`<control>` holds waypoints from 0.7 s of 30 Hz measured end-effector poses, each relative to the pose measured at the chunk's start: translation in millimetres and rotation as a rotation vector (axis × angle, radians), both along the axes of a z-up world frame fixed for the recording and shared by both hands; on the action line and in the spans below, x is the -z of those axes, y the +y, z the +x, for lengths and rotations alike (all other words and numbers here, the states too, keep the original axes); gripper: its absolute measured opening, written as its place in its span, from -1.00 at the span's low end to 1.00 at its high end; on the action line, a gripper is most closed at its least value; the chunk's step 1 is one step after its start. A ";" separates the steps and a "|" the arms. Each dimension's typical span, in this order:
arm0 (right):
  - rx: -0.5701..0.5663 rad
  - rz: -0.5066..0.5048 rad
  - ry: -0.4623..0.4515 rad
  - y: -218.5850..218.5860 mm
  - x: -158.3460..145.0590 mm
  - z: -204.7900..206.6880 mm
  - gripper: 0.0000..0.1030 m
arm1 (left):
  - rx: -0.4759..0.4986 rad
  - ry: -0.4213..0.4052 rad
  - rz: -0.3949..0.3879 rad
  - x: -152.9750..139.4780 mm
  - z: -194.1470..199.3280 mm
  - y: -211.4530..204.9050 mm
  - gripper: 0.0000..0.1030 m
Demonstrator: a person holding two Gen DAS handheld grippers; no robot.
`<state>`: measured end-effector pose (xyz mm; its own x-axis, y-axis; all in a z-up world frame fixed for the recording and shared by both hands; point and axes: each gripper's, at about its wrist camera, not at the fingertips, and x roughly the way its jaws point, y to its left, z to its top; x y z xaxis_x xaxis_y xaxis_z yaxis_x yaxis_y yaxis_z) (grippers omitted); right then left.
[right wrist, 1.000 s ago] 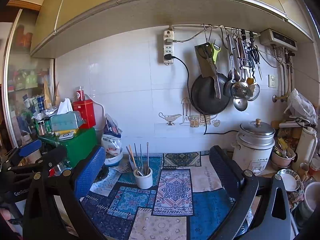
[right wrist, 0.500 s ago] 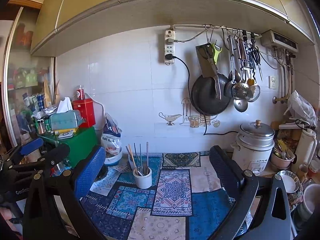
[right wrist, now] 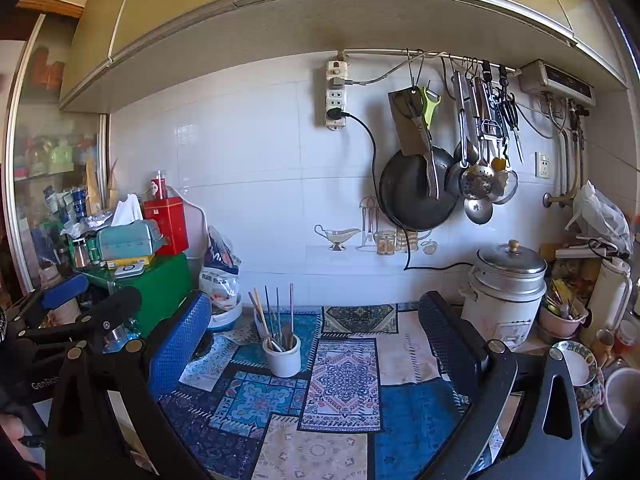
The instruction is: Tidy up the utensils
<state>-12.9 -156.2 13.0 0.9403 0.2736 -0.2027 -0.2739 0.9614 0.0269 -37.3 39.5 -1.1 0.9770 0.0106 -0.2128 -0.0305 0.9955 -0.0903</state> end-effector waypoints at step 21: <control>0.001 0.003 0.000 -5.2 -2.9 6.2 1.00 | 0.018 0.000 -0.009 -3.8 6.4 -2.7 0.95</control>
<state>-6.7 -161.5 15.9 0.9405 0.2732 -0.2022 -0.2729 0.9616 0.0304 -31.0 36.9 2.7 0.9770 -0.0092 -0.2131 -0.0123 0.9950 -0.0990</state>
